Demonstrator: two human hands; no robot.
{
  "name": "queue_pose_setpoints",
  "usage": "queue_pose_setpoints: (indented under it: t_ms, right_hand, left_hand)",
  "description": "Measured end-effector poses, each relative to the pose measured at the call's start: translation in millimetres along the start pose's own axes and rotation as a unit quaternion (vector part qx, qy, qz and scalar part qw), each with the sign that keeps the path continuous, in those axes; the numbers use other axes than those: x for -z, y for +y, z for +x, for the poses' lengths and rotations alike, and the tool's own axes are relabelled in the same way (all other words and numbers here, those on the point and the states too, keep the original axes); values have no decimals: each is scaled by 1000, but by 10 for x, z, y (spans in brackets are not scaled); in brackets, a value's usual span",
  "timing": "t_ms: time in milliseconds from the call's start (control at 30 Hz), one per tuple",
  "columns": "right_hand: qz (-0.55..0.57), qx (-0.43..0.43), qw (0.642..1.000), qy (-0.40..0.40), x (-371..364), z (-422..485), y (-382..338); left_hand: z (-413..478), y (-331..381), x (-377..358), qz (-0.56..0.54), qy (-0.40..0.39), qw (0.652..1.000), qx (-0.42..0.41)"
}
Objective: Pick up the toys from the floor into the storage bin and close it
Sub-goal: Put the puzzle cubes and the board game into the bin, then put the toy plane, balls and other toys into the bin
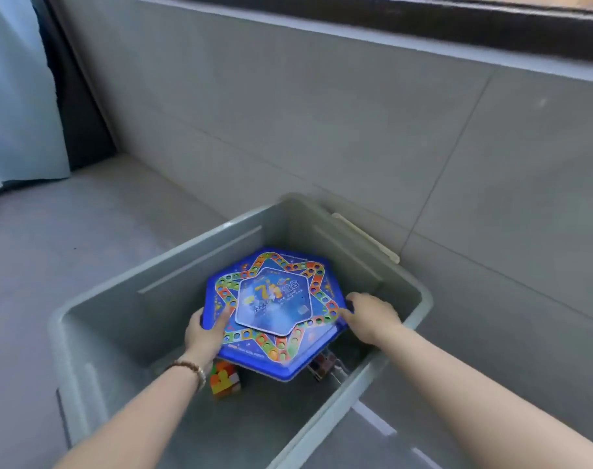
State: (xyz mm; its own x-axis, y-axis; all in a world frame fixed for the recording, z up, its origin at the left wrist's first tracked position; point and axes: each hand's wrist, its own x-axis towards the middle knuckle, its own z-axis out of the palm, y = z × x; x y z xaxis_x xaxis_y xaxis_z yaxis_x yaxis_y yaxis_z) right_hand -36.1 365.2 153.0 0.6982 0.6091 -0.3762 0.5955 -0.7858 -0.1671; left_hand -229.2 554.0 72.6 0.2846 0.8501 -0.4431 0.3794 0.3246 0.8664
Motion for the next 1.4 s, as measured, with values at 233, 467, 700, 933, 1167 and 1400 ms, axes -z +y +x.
queue_pose_setpoints:
  t_ms: [233,467,700,933,1167,1400]
  right_hand:
    - [-70,45,985,-150,-157,306,115]
    - [-44,92,986,-132,-161,277,96]
    - [-20,132,991,-16,405,-361,363]
    - [26,0,999,45,1021,-1477,1679]
    - [99,-157,982,24,835,-2602,3124]
    - [195,-220,955,-24,-40,-2881,4050]
  left_hand:
    - [288,-561,-391,17,-5,1000,-21]
    - [267,-630,-248,229,-19,973,-29]
    - [-281,444,-338,387,-89,900,-181]
    - [-1517,1366,-1101,512,-142,774,-344]
    - [-2773,1255,-2266,554,-231,662,-449]
    - [-3235,463,-3323,614,-353,575,-410]
